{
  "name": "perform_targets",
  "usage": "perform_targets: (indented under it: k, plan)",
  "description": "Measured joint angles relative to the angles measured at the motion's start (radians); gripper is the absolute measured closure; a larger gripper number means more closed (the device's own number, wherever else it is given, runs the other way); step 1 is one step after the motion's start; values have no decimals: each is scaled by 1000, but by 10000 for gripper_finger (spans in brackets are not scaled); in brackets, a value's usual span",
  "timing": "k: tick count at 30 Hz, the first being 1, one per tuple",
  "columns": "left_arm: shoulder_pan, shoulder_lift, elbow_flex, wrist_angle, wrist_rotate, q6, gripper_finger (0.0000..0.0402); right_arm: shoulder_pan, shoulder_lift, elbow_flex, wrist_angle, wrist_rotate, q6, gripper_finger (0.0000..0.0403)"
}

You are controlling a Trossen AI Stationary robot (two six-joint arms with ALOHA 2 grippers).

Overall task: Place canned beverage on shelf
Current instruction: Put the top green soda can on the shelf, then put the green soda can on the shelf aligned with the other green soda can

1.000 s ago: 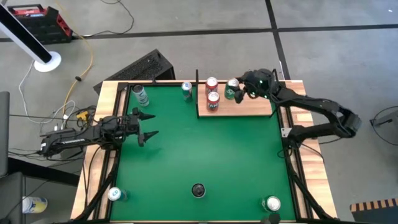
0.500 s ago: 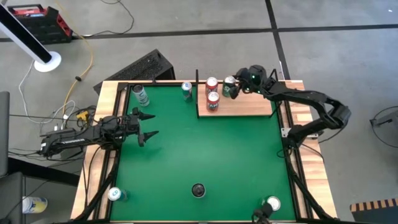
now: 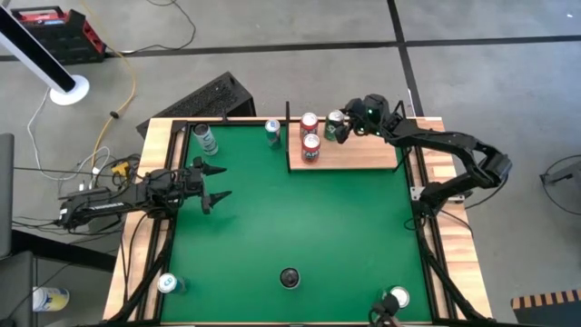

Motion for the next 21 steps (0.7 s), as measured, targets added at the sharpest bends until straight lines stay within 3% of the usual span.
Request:
perform_targets:
  k: [11, 21]
  plan:
    - [0, 0, 0, 0, 0, 0, 20, 0, -23, -1, -5, 25, -14, 61]
    - [0, 0, 0, 0, 0, 0, 20, 21, -209, -1, -114, 14, 12, 53]
